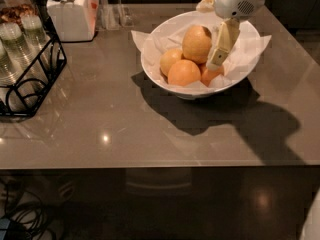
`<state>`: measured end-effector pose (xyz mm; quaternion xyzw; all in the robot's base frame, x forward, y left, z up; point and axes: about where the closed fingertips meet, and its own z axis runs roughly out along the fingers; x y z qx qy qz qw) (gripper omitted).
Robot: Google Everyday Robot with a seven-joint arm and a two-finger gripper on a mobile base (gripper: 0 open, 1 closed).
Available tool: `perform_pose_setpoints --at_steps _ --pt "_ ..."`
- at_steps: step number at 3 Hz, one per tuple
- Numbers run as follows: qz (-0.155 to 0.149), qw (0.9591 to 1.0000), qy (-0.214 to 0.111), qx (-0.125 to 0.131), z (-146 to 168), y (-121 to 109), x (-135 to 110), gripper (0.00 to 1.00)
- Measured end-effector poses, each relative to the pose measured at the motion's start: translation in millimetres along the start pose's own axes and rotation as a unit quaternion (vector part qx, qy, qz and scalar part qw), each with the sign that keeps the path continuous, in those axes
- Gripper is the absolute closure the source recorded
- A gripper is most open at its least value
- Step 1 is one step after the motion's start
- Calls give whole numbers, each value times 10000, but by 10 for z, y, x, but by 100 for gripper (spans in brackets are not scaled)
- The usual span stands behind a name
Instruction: Pick orange from white bowl
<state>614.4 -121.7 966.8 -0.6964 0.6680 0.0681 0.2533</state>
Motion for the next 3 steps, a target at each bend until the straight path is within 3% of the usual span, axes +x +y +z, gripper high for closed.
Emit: perform_pose_setpoints --at_steps 2,3 --pt "174 9992 -197 -315 384 -108 123 0" --pt "173 9992 -203 -306 399 -119 118 19"
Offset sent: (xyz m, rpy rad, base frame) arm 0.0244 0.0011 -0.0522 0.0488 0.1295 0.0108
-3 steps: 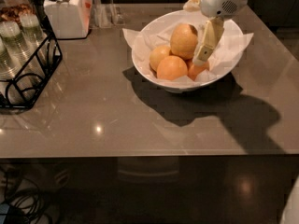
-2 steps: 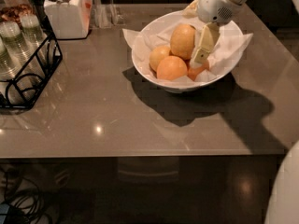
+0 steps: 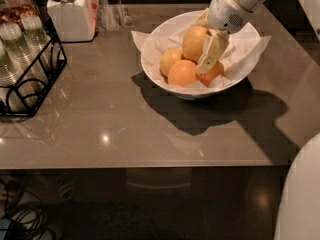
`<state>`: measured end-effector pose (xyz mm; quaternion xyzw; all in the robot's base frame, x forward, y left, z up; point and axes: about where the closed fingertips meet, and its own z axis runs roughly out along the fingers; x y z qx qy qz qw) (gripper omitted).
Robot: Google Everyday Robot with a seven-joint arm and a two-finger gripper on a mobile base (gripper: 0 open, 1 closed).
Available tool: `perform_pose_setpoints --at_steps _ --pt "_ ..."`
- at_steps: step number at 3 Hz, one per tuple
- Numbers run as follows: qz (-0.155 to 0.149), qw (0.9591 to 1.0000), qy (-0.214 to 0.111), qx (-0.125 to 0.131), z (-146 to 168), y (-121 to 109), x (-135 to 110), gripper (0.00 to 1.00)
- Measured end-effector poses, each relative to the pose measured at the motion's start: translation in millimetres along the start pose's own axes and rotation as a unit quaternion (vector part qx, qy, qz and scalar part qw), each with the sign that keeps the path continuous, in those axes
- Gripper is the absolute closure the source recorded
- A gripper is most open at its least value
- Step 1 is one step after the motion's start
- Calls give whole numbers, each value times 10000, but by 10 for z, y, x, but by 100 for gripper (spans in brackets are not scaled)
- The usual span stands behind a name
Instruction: Pick orange from white bowl
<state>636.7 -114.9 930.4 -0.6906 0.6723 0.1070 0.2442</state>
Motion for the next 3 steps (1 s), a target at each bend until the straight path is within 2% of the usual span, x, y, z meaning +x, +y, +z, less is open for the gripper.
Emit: perform_pose_setpoints --at_steps 3 --pt "0 10000 0 0 -1 -1 -1 89"
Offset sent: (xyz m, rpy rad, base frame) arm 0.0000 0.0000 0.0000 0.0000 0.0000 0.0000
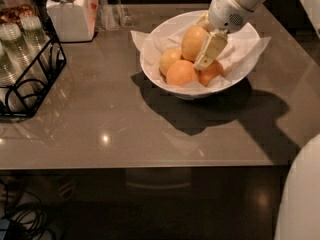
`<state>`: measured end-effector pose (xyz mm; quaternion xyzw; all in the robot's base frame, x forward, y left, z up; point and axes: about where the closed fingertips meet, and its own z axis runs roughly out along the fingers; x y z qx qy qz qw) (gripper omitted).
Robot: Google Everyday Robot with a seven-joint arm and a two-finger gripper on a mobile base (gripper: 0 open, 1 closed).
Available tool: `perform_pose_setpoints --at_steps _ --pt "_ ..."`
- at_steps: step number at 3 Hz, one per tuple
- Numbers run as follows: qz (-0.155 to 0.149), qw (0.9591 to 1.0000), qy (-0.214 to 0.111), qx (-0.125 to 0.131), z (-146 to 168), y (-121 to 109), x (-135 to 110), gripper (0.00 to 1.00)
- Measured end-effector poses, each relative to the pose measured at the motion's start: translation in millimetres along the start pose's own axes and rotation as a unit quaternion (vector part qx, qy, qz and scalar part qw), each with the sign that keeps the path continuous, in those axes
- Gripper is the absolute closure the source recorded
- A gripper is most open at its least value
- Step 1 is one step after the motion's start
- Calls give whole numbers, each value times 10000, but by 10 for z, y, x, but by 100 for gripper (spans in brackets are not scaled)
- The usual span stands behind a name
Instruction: Pick orange from white bowl
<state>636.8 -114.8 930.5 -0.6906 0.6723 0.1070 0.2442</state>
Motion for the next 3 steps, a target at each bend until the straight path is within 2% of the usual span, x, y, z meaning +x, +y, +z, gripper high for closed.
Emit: perform_pose_setpoints --at_steps 1,2,3 --pt "0 10000 0 2 -15 -3 -8 100" --pt "64 9989 -36 460 -284 101 -60 100" --pt "242 9955 -22 914 -632 381 -91 100"
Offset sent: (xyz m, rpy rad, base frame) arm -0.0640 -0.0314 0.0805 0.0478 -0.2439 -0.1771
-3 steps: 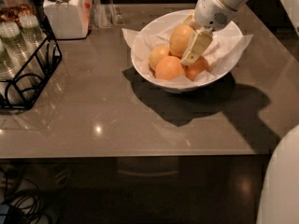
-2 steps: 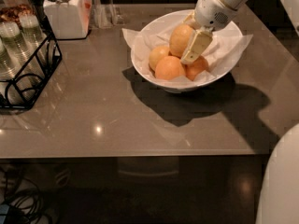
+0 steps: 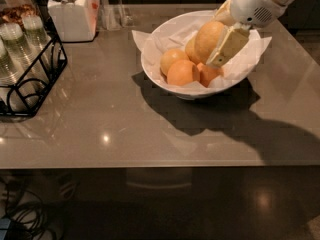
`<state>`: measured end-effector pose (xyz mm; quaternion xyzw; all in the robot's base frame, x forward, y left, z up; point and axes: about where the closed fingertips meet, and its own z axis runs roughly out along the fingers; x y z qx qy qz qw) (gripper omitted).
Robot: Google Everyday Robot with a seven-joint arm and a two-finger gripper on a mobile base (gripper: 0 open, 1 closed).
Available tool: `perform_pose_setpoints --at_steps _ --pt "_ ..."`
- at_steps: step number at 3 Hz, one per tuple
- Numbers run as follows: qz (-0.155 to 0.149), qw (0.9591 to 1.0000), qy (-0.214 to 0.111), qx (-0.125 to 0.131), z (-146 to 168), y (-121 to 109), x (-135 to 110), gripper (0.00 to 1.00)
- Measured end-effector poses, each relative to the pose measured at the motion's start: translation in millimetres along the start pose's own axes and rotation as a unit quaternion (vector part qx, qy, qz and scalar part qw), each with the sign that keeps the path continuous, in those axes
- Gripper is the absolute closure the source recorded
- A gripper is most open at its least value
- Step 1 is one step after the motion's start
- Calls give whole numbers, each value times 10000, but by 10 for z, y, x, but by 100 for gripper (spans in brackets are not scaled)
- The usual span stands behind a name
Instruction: Pick orange from white bowl
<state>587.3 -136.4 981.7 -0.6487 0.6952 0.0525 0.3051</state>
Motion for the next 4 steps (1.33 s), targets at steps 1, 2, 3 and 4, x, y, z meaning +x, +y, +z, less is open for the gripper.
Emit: perform_pose_setpoints --at_steps 1,2,3,4 --pt "282 9988 -394 -89 -127 372 86 100" --pt "466 9918 -1177 -155 -193 852 -20 100" --pt "741 9809 -1800 25 -370 1274 -67 100" --pt "1091 9726 -2043 192 -603 1362 45 100"
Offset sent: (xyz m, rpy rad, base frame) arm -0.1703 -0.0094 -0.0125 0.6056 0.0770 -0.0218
